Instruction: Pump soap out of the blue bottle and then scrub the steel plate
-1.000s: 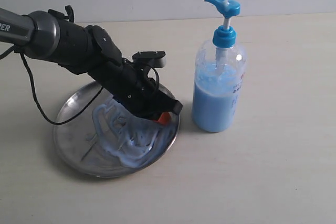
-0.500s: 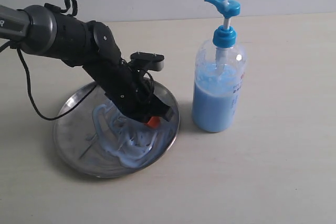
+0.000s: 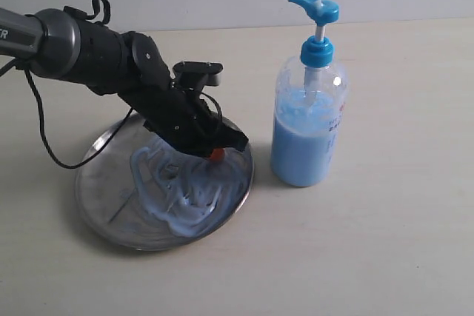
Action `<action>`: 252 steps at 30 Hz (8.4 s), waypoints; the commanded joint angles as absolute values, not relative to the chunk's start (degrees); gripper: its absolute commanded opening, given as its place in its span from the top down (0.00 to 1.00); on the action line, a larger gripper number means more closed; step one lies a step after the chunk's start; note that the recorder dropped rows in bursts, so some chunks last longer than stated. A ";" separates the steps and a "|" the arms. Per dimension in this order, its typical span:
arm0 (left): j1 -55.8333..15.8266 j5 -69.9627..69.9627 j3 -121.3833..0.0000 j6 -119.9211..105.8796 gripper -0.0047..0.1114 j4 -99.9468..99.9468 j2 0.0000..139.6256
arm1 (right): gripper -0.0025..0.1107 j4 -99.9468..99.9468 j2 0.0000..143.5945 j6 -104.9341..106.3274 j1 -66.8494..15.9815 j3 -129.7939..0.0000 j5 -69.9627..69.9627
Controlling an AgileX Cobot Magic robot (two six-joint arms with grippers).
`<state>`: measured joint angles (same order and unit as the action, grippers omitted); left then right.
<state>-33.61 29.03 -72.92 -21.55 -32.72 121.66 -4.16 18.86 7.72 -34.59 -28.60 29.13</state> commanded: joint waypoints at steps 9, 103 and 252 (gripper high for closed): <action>-35.63 38.34 -72.33 -26.82 0.96 -37.82 122.51 | 0.98 -4.25 18.64 7.45 -34.62 -28.31 28.12; -35.12 43.04 -80.84 -11.25 0.96 -13.53 125.03 | 0.98 -4.60 18.64 7.45 -34.62 -28.31 28.24; -31.05 37.76 -80.84 -5.50 0.96 -18.56 126.39 | 0.98 -6.03 18.64 7.45 -34.62 -28.31 28.76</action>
<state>-32.17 33.45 -81.48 -6.31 -21.42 125.92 -6.04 18.86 7.72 -34.59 -28.60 29.23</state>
